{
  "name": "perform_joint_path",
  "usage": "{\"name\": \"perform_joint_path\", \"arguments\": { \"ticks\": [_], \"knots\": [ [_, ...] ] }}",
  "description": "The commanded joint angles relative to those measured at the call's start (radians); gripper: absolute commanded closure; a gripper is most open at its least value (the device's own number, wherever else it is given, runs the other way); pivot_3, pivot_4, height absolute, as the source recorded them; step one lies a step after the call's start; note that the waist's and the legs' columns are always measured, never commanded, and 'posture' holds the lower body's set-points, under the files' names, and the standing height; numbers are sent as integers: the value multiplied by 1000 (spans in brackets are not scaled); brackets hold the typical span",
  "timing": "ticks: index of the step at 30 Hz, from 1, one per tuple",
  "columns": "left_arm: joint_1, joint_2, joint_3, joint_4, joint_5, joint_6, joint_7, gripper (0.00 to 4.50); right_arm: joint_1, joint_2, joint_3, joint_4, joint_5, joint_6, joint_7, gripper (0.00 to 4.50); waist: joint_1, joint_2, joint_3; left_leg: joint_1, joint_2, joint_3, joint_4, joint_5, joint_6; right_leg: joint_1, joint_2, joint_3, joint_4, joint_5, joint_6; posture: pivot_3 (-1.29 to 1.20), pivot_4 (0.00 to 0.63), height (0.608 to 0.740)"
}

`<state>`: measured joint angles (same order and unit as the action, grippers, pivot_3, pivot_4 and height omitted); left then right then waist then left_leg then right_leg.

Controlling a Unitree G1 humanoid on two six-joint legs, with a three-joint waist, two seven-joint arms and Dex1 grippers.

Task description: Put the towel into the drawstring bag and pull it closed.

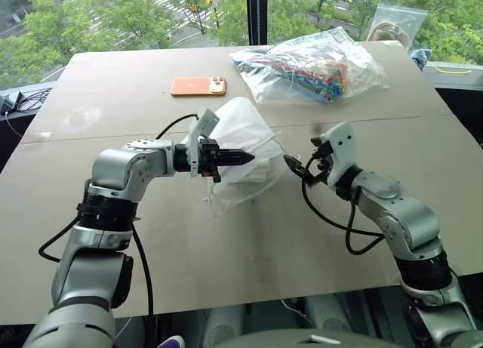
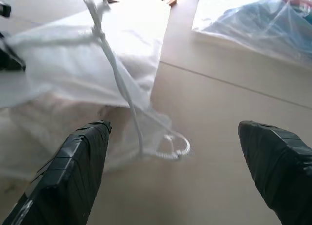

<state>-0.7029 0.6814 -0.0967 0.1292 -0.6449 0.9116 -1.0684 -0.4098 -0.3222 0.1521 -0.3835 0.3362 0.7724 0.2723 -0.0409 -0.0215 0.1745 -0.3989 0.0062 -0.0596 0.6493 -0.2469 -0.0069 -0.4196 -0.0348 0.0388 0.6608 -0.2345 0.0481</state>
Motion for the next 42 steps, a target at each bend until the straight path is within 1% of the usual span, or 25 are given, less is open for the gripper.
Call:
{"name": "perform_joint_path", "arguments": {
  "ticks": [1, 8, 12, 14, 17, 24, 29, 31, 35, 42],
  "knots": [
    [8, 38, 15, -35, 19, -19, -38, 4500, -26, -2, -2, 36, -63, -35, -21, 29, 3, 0, 0, -1, 0, 0, 0, 0, 0, 0, -1, 0, -1, 0, 0, 0, 150, 740],
    [65, 90, 13, -62, 50, -45, -91, 4500, -40, -6, 34, 109, -99, -12, 23, 29, -2, 0, 0, 0, 0, 0, 0, 0, 0, 0, 0, 0, 0, 0, 0, 0, 150, 740],
    [97, 97, 27, -91, 57, -40, -82, 4500, -47, -22, 89, 121, -88, 14, 111, 29, -2, 0, 0, 0, 0, 0, 0, 0, 0, 0, 0, 0, 0, 0, 0, 0, 150, 740],
    [106, 95, 35, -105, 54, -30, -72, 4500, -46, -21, 97, 112, -82, 24, 132, 29, -2, 0, 0, 0, 0, 0, 0, 0, 0, 0, 0, 0, 0, 0, 0, 0, 150, 740],
    [117, 93, 47, -120, 51, -21, -56, 4500, -44, -28, 75, 95, -66, 51, 153, 29, -1, 0, 0, 0, 0, 0, 0, 0, 0, 0, 0, 0, 0, 0, 0, 0, 150, 740],
    [140, 111, 53, -135, 54, -21, -54, 4500, -30, -98, -50, 38, 27, 144, 215, 29, 0, 0, 0, 0, 0, 0, 0, 0, 0, 0, -1, 0, 0, 0, 0, 0, 150, 740],
    [135, 117, 51, -133, 51, -19, -55, 4500, -13, -107, -67, -7, 83, 178, 250, 29, -2, 0, 0, 0, 0, 0, 0, 0, 0, 0, 0, 0, 1, 0, 0, 0, 150, 740],
    [132, 116, 50, -135, 50, -18, -54, 4500, -10, -110, -58, -17, 92, 187, 257, 29, -2, 0, 0, 0, 0, 0, 0, 0, 0, 0, 0, 0, 1, 0, 0, 0, 150, 740],
    [125, 112, 52, -143, 45, -11, -50, 4500, -12, -133, 0, 4, 47, 167, 260, 29, -1, 0, 0, 0, 0, 0, 1, 0, 0, 0, 0, 0, 1, 0, 0, 0, 150, 740],
    [135, 108, 58, -162, 39, 1, -40, 4500, -34, -131, 57, 47, 9, 138, 267, 29, -1, 0, 0, 0, 0, 0, 1, 0, 0, 0, 0, 0, 1, 0, 0, 0, 150, 740]
  ]
}}
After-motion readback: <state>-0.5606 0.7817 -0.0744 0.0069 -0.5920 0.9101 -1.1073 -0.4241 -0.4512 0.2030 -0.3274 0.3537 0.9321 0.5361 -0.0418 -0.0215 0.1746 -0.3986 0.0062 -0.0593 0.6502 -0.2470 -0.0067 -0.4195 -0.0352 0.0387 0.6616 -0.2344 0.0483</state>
